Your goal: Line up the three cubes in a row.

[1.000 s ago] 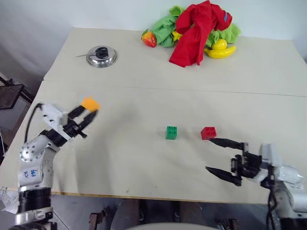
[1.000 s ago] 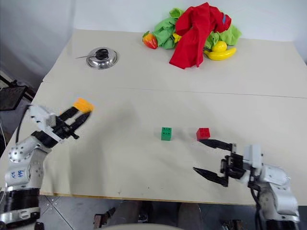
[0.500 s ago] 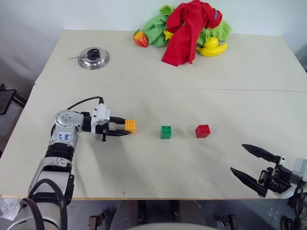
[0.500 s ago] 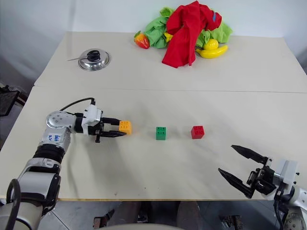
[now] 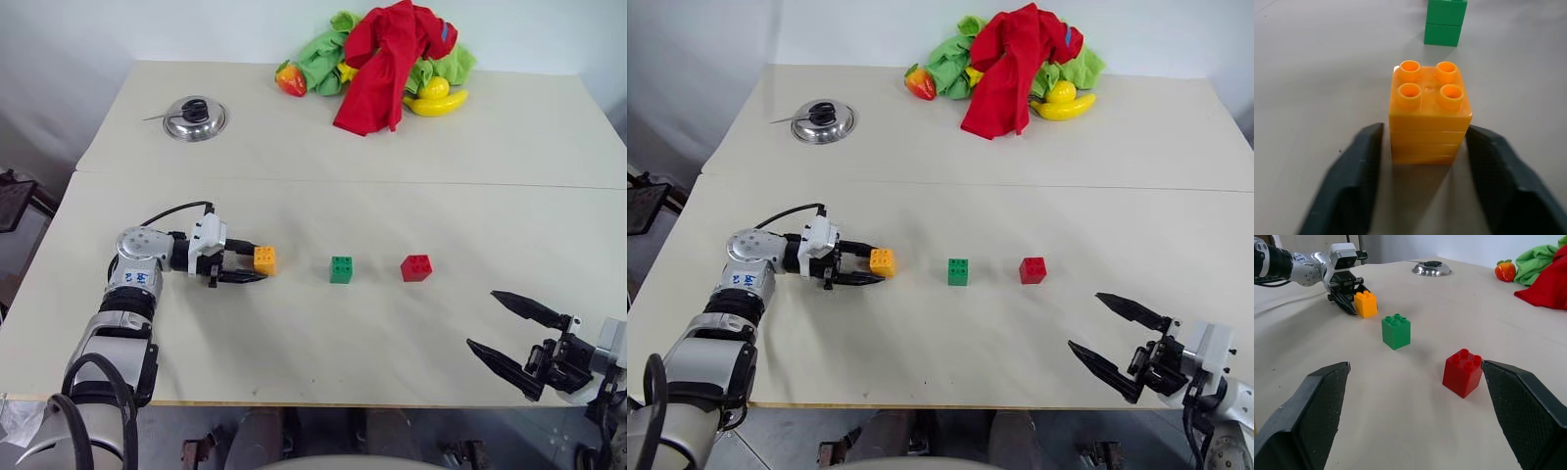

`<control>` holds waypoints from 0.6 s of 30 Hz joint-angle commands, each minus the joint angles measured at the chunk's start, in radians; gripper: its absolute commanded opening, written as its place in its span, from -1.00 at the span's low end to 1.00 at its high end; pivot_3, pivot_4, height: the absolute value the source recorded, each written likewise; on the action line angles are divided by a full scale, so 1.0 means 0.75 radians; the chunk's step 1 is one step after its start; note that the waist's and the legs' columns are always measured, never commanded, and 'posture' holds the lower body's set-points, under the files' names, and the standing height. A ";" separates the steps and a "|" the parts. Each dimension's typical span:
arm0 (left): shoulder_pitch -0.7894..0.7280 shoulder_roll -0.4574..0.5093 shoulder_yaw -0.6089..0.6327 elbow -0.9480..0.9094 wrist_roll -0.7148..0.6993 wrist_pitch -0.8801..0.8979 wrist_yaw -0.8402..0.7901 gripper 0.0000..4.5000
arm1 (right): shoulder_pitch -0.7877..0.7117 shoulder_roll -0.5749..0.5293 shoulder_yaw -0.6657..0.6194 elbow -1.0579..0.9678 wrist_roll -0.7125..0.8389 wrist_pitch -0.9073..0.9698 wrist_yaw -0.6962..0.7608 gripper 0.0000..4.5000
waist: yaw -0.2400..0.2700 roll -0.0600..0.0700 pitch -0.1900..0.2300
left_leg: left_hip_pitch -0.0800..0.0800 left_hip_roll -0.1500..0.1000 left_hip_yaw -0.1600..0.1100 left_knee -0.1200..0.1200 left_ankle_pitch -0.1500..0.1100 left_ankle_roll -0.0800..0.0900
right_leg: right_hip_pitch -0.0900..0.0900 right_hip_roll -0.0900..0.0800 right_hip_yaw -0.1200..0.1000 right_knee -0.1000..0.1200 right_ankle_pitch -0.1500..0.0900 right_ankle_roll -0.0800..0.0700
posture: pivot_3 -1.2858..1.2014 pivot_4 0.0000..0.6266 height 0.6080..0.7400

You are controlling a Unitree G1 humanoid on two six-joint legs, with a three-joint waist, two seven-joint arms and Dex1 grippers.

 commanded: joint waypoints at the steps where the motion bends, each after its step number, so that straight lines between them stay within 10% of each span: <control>1: 0.055 0.072 0.080 -0.117 -0.066 0.002 -0.040 0.81 | -0.015 -0.034 -0.046 0.005 0.030 0.005 0.007 1.00 | -0.004 0.000 0.000 | 0.000 0.001 0.000 0.000 0.000 0.000 | -0.001 0.000 0.000 0.000 0.000 0.000 | 0.03 -0.52 1.00; 9: 0.656 0.373 0.244 -0.855 -0.229 0.344 0.025 0.99 | -0.081 -0.114 -0.032 0.126 0.007 -0.019 0.151 1.00 | -0.019 0.001 0.001 | 0.001 0.001 0.000 -0.002 -0.001 0.000 | 0.000 -0.001 -0.001 0.000 0.000 -0.001 | 0.03 -0.52 1.00; 18: 1.023 0.258 0.533 -1.397 -0.516 0.653 0.379 0.99 | -0.267 -0.081 0.085 0.155 0.017 -0.008 0.200 1.00 | 0.003 0.006 0.002 | 0.002 0.000 -0.009 0.000 -0.002 -0.003 | 0.002 -0.007 0.008 0.001 -0.001 -0.003 | 0.03 -0.52 1.00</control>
